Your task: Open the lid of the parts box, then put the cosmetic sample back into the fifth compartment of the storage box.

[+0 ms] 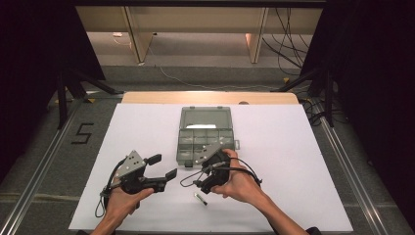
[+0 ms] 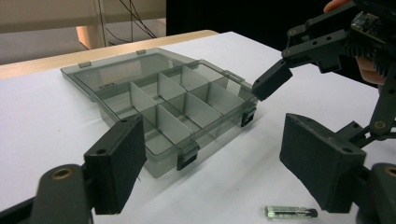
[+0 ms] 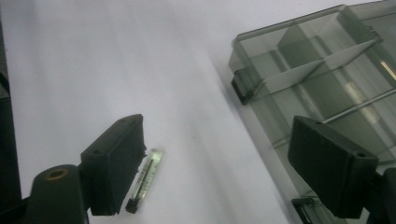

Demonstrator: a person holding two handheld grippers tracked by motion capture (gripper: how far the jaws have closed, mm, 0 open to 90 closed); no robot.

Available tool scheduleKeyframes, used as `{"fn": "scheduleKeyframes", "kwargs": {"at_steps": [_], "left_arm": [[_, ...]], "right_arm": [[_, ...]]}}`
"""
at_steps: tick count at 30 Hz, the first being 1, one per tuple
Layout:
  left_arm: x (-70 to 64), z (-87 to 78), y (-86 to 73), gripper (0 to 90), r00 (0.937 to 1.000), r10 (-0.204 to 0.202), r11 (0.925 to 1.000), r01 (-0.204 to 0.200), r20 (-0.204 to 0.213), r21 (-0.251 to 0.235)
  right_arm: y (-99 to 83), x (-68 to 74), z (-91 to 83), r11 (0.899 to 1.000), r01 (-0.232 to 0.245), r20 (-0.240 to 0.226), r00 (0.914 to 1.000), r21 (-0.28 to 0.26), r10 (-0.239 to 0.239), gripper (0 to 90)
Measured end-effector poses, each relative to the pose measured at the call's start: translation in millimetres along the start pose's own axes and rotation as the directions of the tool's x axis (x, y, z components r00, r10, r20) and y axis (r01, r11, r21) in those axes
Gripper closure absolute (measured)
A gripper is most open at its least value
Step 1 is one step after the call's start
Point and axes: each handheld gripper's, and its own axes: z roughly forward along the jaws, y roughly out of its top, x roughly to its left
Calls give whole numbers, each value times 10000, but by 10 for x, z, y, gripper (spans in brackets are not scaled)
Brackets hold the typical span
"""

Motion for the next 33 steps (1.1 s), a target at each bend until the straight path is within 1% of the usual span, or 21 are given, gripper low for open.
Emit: {"fn": "scheduleKeyframes", "kwargs": {"at_steps": [2, 3, 4, 5, 9, 10, 11, 15, 16, 19, 20, 21, 23, 25, 26, 27, 28, 29, 30, 31, 33], "left_arm": [[-15, 11, -6, 213, 10000, 84, 9999, -84, 19, -115], [-35, 6, -9, 213, 10000, -35, 9999, 34, -17, -150], [-35, 6, -9, 213, 10000, -35, 9999, 34, -17, -150], [-28, 6, -7, 213, 9999, 85, 9998, -84, 63, -197], [-27, -5, -3, 210, 9999, 112, 9998, -112, -10, -173], [-29, -6, -2, 210, 10000, 53, 9998, -54, -35, -190], [-26, -7, -1, 210, 10000, 41, 9997, -42, -35, -255], [-21, -13, 4, 210, 9999, 63, 9997, -67, -150, -244], [-20, -14, 3, 210, 9998, 86, 9997, -90, -170, -227], [-17, -15, -1, 210, 9997, 111, 9997, -116, -205, -218], [-18, -9, -7, 210, 9999, -11, 9996, 7, -158, -286], [-18, -23, -1, 210, 9997, 122, 9996, -127, -226, -246], [-21, -25, 0, 210, 9997, 75, 9995, -82, -219, -297], [-19, -35, 1, 210, 9996, 167, 9993, -174, -246, -316], [-19, -40, 1, 210, 9995, 172, 9993, -181, -265, -323], [-26, -38, -1, 210, 9998, 17, 9991, -26, -218, -415], [-26, -49, 5, 210, 9995, 112, 9993, -122, -295, -366], [-28, -52, 2, 210, 9996, 161, 9990, -171, -244, -407], [-28, -52, 2, 210, 9996, 161, 9990, -171, -244, -407], [-32, -55, -4, 210, 9996, 150, 9990, -160, -242, -420], [-32, -57, -6, 210, 9996, 152, 9990, -162, -250, -424]], "right_arm": [[-5, 43, 44, 9998, 144, -91, 9999, 155, -142, 199], [-6, 56, 56, 9995, 196, -143, 9997, 231, -192, 199], [-6, 56, 56, 9995, 196, -143, 9997, 231, -192, 199], [-8, 71, 70, 9994, 224, -216, 9995, 282, -218, 199], [-22, 116, 129, 9977, 443, -341, 9985, 521, -426, 203], [-25, 126, 146, 9972, 489, -403, 9981, 568, -466, 206], [-31, 145, 161, 9958, 507, -599, 9971, 767, -462, 211], [-45, 155, 185, 9941, 526, -775, 9960, 951, -453, 230], [-49, 147, 191, 9936, 614, -775, 9955, 949, -541, 235], [-61, 140, 198, 9934, 520, -796, 9959, 1019, -439, 246], [-64, 134, 196, 9931, 478, -854, 9956, 1072, -387, 254], [-71, 130, 211, 9919, 549, -842, 9954, 1149, -454, 267], [-80, 137, 231, 9904, 530, -938, 9947, 1277, -411, 277], [-84, 143, 243, 9895, 497, -1019, 9941, 1356, -360, 283], [-89, 152, 259, 9881, 477, -934, 9950, 1461, -343, 289], [-92, 152, 271, 9866, 537, -1001, 9942, 1543, -384, 294], [-97, 155, 279, 9860, 515, -1066, 9937, 1584, -348, 301], [-110, 162, 301, 9843, 561, -1095, 9933, 1676, -380, 315], [-110, 162, 301, 9843, 561, -1095, 9933, 1676, -380, 315], [-115, 163, 315, 9817, 556, -1221, 9920, 1819, -335, 322], [-120, 165, 328, 9815, 549, -1223, 9920, 1834, -326, 331]]}}
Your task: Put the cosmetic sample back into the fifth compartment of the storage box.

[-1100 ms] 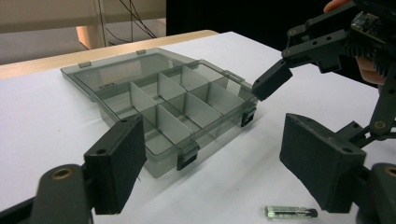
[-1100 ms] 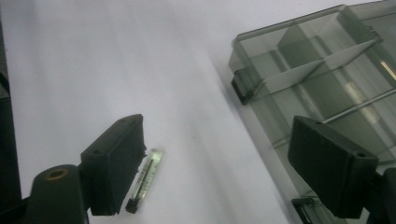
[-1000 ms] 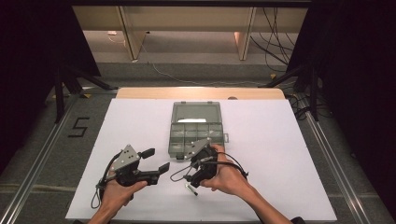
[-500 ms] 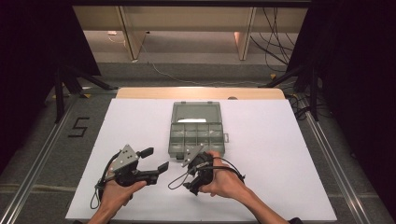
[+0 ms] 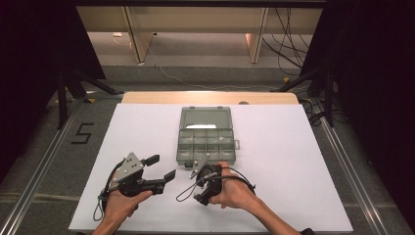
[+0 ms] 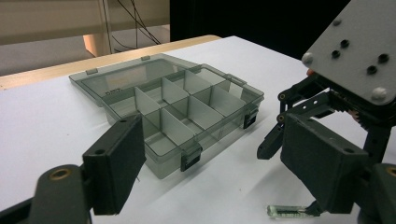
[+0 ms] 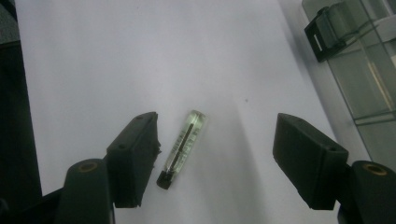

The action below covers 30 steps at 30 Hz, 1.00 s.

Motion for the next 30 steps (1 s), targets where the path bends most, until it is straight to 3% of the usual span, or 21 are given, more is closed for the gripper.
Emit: {"fn": "scheduleKeyframes", "kwargs": {"at_steps": [7, 12, 13, 17, 18, 30], "left_arm": [[-1, 4, -6, 210, 10000, 18, 10000, -18, -36, 24], [5, 7, -7, 210, 10000, 88, 10000, -88, 16, 36], [-6, 8, -12, 210, 9999, -126, 9999, 126, -39, 39], [-11, 8, -13, 210, 9998, -164, 9999, 164, -70, 15], [-2, 9, -9, 210, 10000, 46, 10000, -46, 8, 23], [-1, 20, -23, 211, 10000, -22, 10000, 22, 1, 72]], "right_arm": [[-23, 11, 94, 9984, 130, -218, 9997, 551, -118, 419], [-23, 16, 122, 9977, 180, -329, 9993, 648, -159, 480], [-17, 30, 130, 9969, 249, -365, 9991, 743, -222, 517], [-15, 49, 154, 9960, 245, -402, 9990, 861, -211, 558], [-13, 47, 175, 9949, 381, -410, 9986, 933, -344, 586], [8, 47, 190, 9922, 570, -443, 9976, 1110, -524, 799]]}}
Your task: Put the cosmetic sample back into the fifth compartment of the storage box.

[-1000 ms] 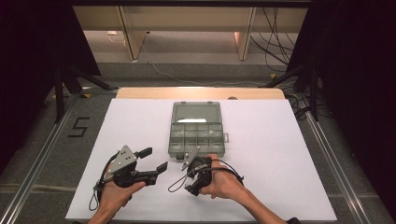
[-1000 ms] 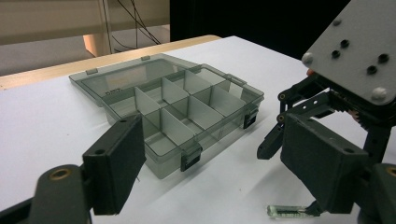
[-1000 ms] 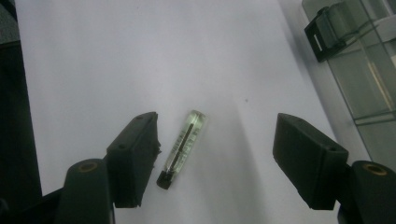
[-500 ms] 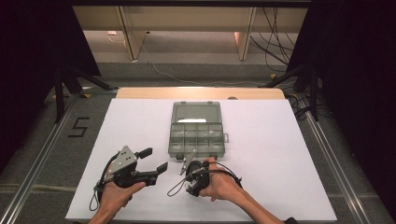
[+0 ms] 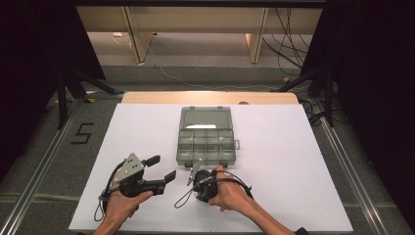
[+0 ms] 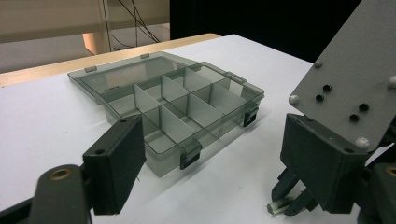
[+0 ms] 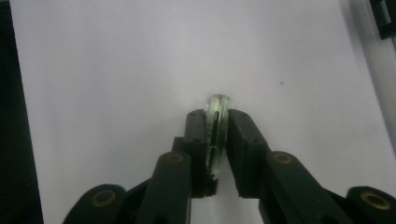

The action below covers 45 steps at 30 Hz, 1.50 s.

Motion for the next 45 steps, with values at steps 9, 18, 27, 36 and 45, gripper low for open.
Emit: {"fn": "scheduleKeyframes", "kwargs": {"at_steps": [9, 18, 27, 36, 45], "left_arm": [[2, -3, 1, 211, 10000, -5, 10000, 5, -10, -15], [0, 3, 1, 211, 10000, 12, 10000, -12, -19, -28], [6, 8, -4, 211, 10000, 24, 10000, -24, 26, -68], [0, 8, -8, 211, 10000, 55, 10000, -55, -52, 17], [37, 26, 1, 211, 9983, 577, 9983, -578, -34, -95]], "right_arm": [[7, -18, -38, 9998, 93, 166, 9998, -187, -89, 811], [17, -208, -336, 9902, -495, 604, 9965, -1303, 577, 812], [104, -346, -453, 9782, -700, 966, 9912, -1955, 902, 812], [241, -473, -500, 9651, -1001, 1136, 9849, -2421, 1307, 812], [433, -603, -507, 9540, -1312, 1349, 9757, -2697, 1724, 811]]}}
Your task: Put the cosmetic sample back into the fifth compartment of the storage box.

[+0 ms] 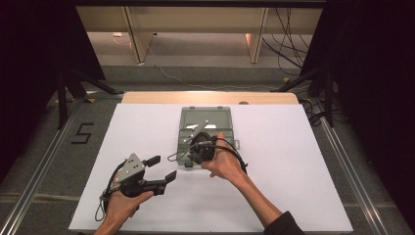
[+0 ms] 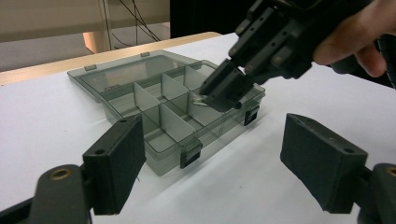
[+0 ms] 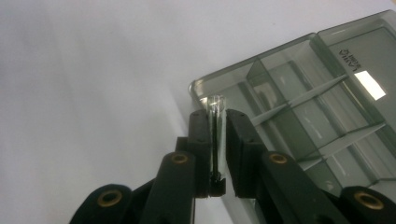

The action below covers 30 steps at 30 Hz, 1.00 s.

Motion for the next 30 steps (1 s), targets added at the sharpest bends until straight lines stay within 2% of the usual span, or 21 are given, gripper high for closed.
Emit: {"fn": "scheduleKeyframes", "kwargs": {"at_steps": [3, 7, 8, 9, 10, 11, 12, 15, 16, 25, 27, 30], "left_arm": [[-24, -11, -8, 211, 9992, -373, 9993, 374, -151, 97], [-29, -11, -11, 211, 9989, -456, 9989, 457, -94, 125], [151, -14, 62, 211, 9746, 2237, 9746, -2235, -146, 125], [151, -14, 62, 211, 9746, 2237, 9746, -2235, -146, 125], [145, -11, 60, 211, 9760, 2177, 9759, -2176, -18, 134], [141, -11, 58, 211, 9770, 2130, 9770, -2129, -61, 130], [-23, -4, -8, 211, 9995, -306, 9995, 306, -4, 39], [-27, -4, -9, 211, 9993, -379, 9993, 379, 10, 47], [-19, -2, -8, 211, 9997, -259, 9997, 259, 47, 41], [-17, 8, -13, 211, 9996, -268, 9996, 269, 127, -20], [-22, 7, -15, 211, 9992, -372, 9993, 373, 109, -19], [-7, 8, -11, 211, 9998, -153, 9999, 153, 145, -32]], "right_arm": [[78, -28, 37, 9999, -157, 31, 9999, -7, 157, 812], [120, -46, 72, 9997, -244, 70, 9997, -65, 244, 812], [144, -60, 85, 9993, -362, 92, 9993, -28, 362, 811], [144, -60, 85, 9993, -362, 92, 9993, -28, 362, 811], [151, -71, 100, 9993, -355, 109, 9993, -87, 356, 812], [160, -79, 106, 9989, -456, 81, 9989, -66, 457, 812], [165, -89, 115, 9989, -477, 58, 9988, -28, 477, 811], [178, -117, 166, 9979, -644, 63, 9979, -6, 644, 812], [180, -124, 180, 9977, -677, 72, 9977, 2, 677, 811], [216, -183, 286, 9939, -1105, 52, 9939, -18, 1105, 811], [221, -179, 299, 9936, -1125, 49, 9936, 17, 1125, 811], [236, -172, 336, 9934, -1149, 49, 9934, 54, 1149, 811]]}}
